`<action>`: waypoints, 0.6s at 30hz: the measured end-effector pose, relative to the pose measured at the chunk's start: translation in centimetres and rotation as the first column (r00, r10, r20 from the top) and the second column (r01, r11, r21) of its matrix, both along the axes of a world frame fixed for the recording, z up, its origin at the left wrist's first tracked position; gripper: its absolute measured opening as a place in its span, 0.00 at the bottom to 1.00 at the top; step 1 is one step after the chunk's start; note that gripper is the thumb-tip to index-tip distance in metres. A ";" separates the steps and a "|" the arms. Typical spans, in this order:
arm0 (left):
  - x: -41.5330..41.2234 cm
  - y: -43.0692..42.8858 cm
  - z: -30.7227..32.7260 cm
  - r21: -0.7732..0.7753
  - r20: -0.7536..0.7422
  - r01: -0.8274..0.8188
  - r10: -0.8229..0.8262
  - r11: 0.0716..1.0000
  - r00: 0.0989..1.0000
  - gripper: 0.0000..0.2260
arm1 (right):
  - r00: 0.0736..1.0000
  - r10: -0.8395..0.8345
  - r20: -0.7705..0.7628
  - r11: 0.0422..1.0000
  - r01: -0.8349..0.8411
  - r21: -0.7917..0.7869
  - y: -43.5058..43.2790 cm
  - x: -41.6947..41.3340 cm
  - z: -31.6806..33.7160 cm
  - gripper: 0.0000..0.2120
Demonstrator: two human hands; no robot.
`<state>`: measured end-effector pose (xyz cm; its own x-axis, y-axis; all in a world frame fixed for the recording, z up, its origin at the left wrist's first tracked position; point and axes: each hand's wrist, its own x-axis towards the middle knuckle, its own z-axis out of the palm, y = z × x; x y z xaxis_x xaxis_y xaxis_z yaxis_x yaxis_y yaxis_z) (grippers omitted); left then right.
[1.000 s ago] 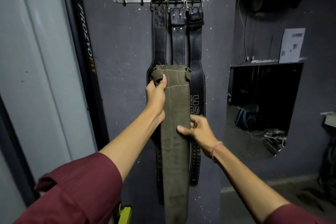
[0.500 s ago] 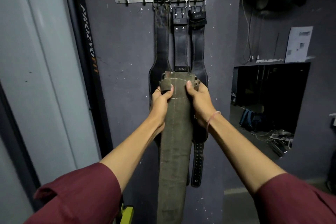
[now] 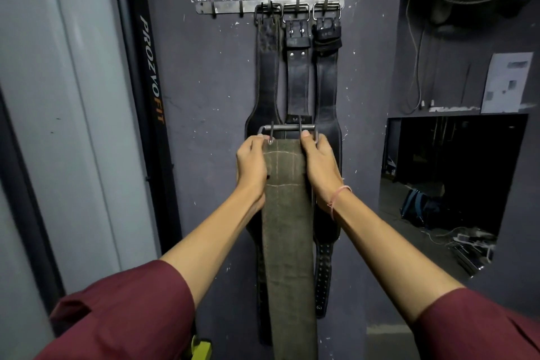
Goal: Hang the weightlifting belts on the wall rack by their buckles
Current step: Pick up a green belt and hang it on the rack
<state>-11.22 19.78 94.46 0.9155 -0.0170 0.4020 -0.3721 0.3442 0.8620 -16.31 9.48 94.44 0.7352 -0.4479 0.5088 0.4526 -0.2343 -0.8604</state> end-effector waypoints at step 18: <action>7.7 1.1 2.9 0.153 0.262 -0.384 0.338 0.910 0.904 0.15 | 0.921 -0.245 0.304 0.961 0.272 -0.051 1.5 9.7 2.2 0.14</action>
<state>-3.49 20.84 97.36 0.7594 0.1976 0.6199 -0.6295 -0.0182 0.7768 -6.57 10.97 96.67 0.4130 -0.5445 0.7300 0.5934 -0.4472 -0.6692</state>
